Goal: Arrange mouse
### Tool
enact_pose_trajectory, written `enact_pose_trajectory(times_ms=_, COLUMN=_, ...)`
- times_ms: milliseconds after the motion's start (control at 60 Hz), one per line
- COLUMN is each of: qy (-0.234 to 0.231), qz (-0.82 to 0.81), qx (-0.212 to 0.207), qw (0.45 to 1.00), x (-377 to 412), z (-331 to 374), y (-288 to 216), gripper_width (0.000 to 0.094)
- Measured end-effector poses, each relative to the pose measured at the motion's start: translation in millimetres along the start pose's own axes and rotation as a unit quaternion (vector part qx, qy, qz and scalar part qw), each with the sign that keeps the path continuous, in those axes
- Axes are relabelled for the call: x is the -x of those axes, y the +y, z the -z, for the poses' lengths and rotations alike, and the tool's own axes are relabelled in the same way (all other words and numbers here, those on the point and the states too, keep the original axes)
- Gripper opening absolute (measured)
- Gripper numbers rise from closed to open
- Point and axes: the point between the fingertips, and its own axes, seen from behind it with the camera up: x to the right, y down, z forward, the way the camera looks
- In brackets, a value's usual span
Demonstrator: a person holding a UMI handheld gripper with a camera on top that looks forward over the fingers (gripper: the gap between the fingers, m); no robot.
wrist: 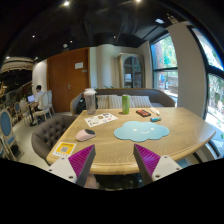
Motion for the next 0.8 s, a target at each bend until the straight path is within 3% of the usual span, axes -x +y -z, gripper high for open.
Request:
enact_pose_trajectory(times_ms=350, qy=-0.031, qz=0.027, qx=0.028, qw=0.999, x=38, z=-36, y=20, gripper_width=0.0800)
enact_pose_trajectory(times_ms=683, qy=-0.126, qz=0.047, qx=0.097, qw=0.986, x=144, z=-139, y=62, gripper_width=0.0797)
enact_pose_trajectory(times_ms=800, qy=-0.129, qz=0.035, qx=0.120, qw=0.984, x=158, z=-173, y=65, gripper_width=0.0790)
